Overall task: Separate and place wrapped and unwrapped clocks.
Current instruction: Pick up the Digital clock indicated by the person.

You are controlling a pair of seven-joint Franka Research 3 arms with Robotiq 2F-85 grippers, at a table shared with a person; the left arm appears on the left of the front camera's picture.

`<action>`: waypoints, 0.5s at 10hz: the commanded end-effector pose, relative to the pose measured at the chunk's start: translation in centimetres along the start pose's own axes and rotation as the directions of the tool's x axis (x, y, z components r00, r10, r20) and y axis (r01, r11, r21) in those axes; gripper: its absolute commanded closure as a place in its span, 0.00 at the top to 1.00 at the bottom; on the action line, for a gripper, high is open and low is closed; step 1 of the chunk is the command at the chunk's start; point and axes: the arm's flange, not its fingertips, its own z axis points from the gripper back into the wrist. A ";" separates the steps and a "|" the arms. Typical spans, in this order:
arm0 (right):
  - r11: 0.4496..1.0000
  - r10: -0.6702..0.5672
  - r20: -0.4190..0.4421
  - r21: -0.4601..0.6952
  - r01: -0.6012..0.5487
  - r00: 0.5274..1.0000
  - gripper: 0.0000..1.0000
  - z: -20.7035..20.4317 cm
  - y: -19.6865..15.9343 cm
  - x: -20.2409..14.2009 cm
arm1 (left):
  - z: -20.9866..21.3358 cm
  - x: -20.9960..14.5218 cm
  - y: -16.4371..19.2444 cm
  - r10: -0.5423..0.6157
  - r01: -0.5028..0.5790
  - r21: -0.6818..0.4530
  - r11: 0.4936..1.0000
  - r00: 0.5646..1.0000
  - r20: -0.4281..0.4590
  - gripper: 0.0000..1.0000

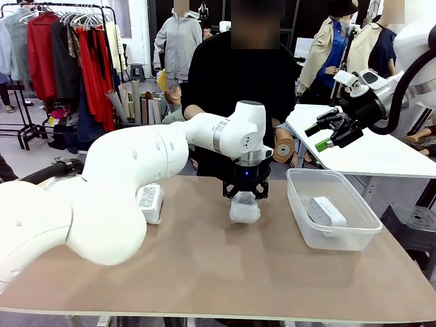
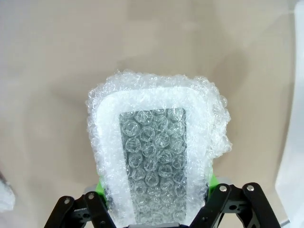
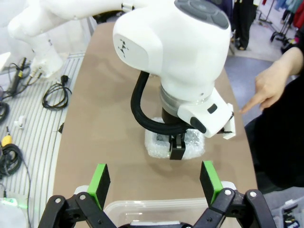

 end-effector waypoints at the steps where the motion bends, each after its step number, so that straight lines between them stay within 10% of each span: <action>1: 1.000 0.004 -0.001 -0.003 -0.004 1.000 1.00 0.1 0.1 0.2 | 3.2 -3.6 2.2 -0.047 0.045 -0.023 0.999 0.994 -0.100 0.00; 5: 1.000 0.004 -0.001 -0.003 -0.004 1.000 1.00 0.1 0.1 0.2 | 8.0 -7.8 3.6 -0.150 0.151 -0.007 0.989 0.976 -0.157 0.00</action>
